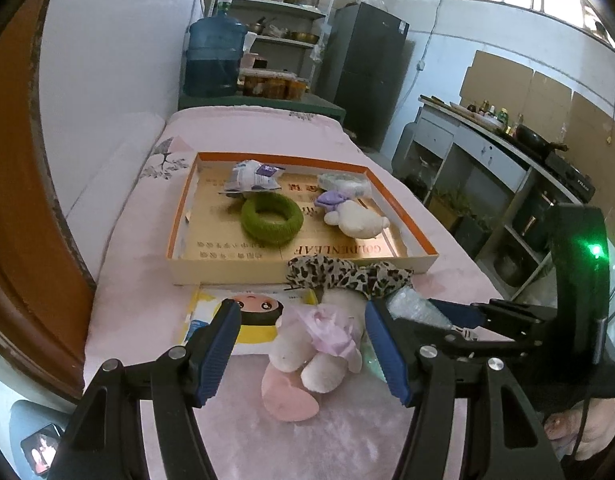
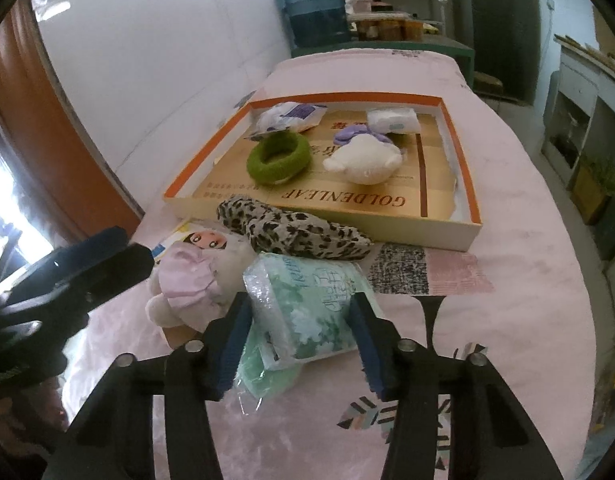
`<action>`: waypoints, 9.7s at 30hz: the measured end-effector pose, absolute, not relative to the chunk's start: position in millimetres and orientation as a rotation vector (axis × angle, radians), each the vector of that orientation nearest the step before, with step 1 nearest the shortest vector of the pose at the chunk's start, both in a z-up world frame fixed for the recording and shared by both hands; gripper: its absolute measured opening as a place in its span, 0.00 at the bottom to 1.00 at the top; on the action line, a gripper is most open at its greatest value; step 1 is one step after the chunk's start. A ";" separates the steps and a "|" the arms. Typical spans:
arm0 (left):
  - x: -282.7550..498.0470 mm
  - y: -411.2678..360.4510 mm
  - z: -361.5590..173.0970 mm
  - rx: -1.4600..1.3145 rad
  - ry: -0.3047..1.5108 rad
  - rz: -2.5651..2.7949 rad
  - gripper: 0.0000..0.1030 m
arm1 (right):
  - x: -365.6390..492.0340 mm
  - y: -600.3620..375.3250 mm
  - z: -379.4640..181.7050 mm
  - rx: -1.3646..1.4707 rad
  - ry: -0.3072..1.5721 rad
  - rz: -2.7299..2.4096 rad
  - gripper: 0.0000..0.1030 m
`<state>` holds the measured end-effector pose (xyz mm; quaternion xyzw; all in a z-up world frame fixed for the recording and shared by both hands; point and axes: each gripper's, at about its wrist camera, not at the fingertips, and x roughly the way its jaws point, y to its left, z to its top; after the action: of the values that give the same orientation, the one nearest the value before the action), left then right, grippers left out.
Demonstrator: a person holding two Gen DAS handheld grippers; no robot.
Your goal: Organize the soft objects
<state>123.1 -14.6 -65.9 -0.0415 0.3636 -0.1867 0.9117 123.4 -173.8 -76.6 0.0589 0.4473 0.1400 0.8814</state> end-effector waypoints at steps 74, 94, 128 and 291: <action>85.7 -4.6 -22.8 -0.155 0.602 -0.474 0.02 | 70.8 -194.6 -49.4 0.134 0.808 0.323 0.93; 97.8 -13.2 -38.9 -0.180 0.644 -0.504 0.02 | 83.0 -232.0 -99.3 0.194 0.926 0.179 0.93; 113.0 -13.8 -28.1 -0.168 0.626 -0.418 0.02 | 96.6 -214.7 -54.3 0.038 0.852 0.145 0.73; 111.2 0.4 -36.2 -0.142 0.641 -0.241 0.52 | 114.1 -176.5 -32.6 0.023 0.810 0.281 0.78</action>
<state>111.2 0.4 -36.2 -0.0698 0.3140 -0.1181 0.9395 114.1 -176.5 -32.6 0.0113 0.3928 0.1361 0.9094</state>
